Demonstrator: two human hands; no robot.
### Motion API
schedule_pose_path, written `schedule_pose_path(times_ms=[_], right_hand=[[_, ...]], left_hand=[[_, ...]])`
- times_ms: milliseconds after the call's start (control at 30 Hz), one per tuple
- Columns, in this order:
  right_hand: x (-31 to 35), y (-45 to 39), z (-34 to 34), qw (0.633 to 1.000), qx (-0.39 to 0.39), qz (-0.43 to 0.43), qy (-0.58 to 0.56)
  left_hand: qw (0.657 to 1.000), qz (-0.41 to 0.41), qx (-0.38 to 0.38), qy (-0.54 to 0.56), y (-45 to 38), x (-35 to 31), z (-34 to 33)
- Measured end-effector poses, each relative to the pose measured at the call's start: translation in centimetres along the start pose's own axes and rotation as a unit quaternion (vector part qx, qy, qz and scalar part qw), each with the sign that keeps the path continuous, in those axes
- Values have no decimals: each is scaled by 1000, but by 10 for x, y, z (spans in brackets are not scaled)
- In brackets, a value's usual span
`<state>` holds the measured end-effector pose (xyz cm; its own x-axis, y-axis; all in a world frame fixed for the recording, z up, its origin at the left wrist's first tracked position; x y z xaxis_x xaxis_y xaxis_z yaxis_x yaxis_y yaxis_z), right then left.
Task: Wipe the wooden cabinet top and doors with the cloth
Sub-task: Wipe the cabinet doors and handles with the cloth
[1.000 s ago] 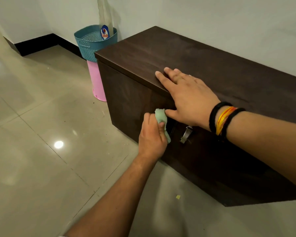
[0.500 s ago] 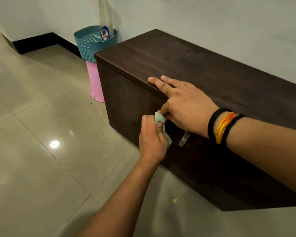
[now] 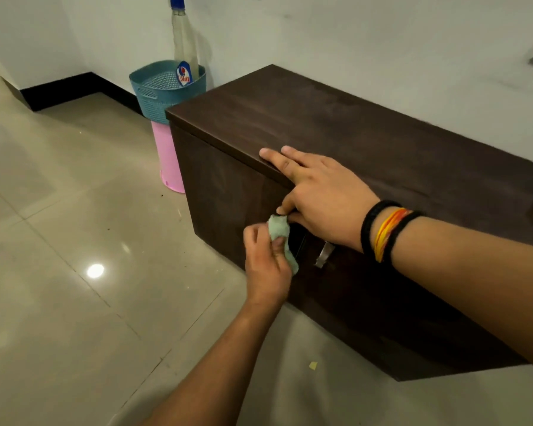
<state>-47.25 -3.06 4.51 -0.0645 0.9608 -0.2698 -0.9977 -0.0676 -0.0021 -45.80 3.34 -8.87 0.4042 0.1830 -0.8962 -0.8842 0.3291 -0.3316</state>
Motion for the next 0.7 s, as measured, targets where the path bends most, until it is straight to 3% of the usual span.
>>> schedule_pose_path(times_ms=[100, 233, 533, 700], right_hand=[[-2, 15, 4, 1000, -8, -9, 2], [-17, 63, 11, 999, -40, -14, -21], [4, 112, 12, 982, -91, 55, 155], [16, 109, 2, 975, -48, 91, 197]], left_hand=[[1000, 21, -13, -19, 8, 17, 3], [994, 69, 35, -81, 29, 43, 2], [998, -57, -15, -30, 35, -35, 10], [999, -40, 1, -23, 46, -39, 3]])
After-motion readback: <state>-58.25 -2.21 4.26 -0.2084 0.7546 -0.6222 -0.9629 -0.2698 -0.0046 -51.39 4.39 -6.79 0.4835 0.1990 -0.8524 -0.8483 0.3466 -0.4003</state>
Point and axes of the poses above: each hand's wrist, its own y-axis away from the middle knuckle, its own z-axis out of the back of the hand, x = y × z, the point moved 10 cm from there along -y, towards the middle knuckle, and after that the axes turned 1 degree about z, right-handed, at the moved point
